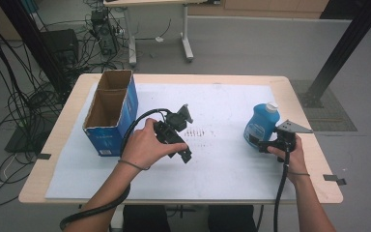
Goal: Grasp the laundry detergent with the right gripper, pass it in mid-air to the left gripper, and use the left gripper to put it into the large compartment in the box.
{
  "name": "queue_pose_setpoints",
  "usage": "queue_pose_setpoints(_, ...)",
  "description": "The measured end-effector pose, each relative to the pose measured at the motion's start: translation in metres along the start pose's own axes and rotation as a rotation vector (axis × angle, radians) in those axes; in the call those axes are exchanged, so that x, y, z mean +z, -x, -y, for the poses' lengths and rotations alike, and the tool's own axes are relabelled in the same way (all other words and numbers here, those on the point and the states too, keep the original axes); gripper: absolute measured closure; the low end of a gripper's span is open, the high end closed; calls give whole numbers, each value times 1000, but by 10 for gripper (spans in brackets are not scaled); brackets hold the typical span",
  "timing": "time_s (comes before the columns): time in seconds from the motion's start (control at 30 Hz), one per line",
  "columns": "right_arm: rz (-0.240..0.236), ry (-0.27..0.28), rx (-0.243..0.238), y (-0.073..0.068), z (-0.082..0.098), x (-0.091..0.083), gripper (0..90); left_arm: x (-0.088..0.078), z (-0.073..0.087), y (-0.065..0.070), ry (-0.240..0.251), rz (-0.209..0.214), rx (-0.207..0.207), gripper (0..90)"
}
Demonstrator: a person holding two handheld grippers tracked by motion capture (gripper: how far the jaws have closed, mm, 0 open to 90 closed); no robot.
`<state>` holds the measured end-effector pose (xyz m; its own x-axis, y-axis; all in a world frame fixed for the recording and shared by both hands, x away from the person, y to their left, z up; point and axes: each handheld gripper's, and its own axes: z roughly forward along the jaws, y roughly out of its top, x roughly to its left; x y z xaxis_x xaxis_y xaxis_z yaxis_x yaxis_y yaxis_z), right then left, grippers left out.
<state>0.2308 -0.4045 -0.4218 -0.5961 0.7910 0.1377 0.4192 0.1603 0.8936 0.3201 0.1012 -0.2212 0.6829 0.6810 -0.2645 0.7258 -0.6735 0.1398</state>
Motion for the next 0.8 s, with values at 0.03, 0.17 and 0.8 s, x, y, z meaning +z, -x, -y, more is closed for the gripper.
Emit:
queue_pose_setpoints(0.03, 3, 1, 2, 0, 0, 0, 35, 0, 0, 0, -2, 0, 1, 58)
queue_pose_setpoints(0.17, 3, 3, 0, 0, 1, -1, 35, 0, 0, 0, 0, 3, 7, 56)
queue_pose_setpoints(0.8, 3, 8, 6, 0, 2, -2, 37, -1, 1, 1, 4, -5, 6, 55)
